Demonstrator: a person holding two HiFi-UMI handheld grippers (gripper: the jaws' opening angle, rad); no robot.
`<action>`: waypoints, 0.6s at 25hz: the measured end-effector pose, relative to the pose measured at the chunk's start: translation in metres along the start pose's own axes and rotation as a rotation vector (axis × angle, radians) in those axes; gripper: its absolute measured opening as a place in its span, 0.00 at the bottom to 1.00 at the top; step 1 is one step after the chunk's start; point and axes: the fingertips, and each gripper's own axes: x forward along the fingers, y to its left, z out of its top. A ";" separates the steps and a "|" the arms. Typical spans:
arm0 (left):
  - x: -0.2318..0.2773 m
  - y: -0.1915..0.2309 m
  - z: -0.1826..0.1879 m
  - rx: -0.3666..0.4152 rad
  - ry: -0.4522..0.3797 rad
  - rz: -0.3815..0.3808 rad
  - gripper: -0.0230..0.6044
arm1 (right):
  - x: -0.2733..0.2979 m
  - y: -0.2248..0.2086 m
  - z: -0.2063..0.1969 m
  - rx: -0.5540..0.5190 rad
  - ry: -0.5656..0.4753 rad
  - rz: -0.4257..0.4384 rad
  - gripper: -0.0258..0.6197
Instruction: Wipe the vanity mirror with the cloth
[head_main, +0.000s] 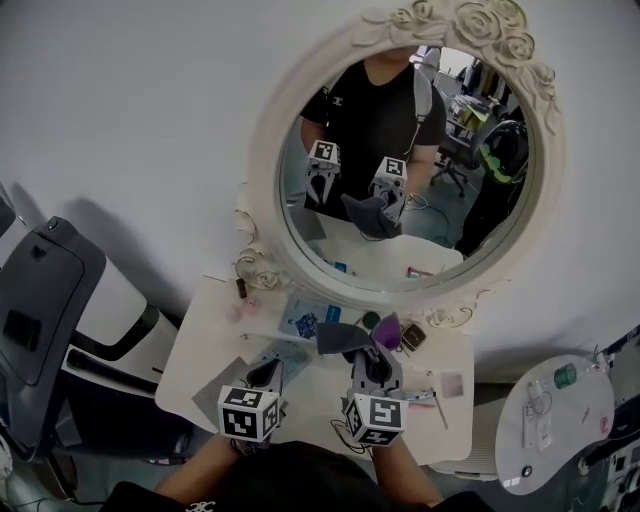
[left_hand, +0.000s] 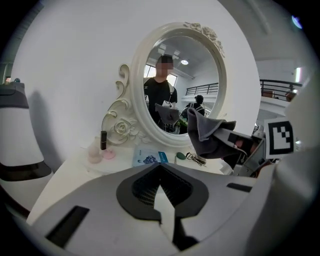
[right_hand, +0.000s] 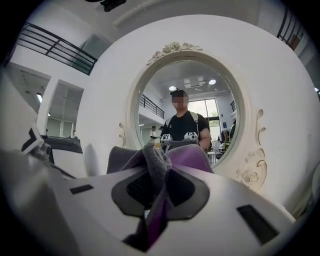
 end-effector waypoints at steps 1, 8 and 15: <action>0.002 -0.003 0.000 0.012 0.001 -0.003 0.04 | -0.004 -0.001 -0.007 0.002 0.018 -0.002 0.11; 0.011 -0.016 0.001 0.056 0.008 -0.014 0.04 | -0.018 -0.009 -0.015 0.019 0.026 -0.014 0.11; 0.010 -0.024 -0.005 0.054 0.024 -0.025 0.04 | -0.027 -0.008 -0.017 0.021 0.027 -0.002 0.11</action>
